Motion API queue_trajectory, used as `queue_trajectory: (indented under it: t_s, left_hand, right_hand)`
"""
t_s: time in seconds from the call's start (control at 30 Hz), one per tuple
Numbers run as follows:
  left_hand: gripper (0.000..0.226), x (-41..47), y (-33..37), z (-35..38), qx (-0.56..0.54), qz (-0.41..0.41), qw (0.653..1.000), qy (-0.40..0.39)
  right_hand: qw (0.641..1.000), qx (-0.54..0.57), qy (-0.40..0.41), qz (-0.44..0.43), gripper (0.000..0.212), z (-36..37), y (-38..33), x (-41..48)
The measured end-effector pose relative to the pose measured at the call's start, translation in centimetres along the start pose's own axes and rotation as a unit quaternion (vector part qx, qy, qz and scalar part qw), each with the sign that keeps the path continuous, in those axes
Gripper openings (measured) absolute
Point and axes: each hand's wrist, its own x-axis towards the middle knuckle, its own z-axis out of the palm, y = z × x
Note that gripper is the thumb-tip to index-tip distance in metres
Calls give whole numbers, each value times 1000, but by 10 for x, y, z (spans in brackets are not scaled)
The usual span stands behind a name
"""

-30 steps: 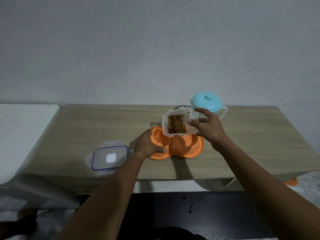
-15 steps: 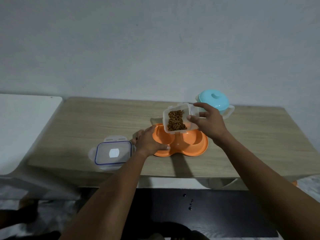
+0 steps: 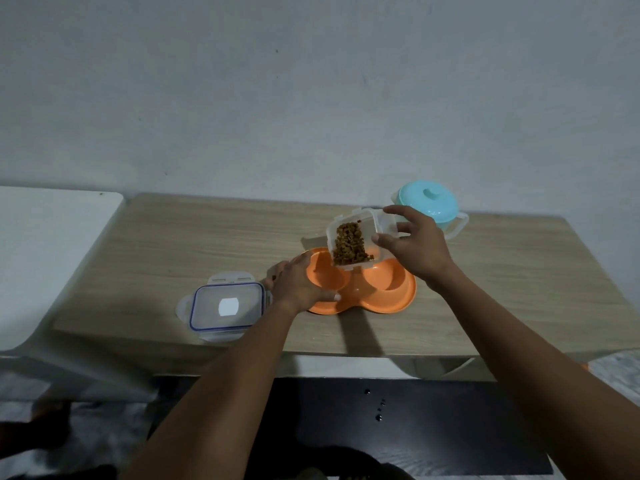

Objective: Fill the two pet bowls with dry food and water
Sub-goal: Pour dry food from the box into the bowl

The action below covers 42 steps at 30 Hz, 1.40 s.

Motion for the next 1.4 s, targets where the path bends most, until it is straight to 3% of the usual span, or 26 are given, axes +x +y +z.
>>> queue_trajectory:
  t_s: [1.4]
  left_hand:
    - [117,-8,7,-7,11,-11,1000,-5]
  right_hand:
    - [999,-27,20,11,57,2,-11,-3]
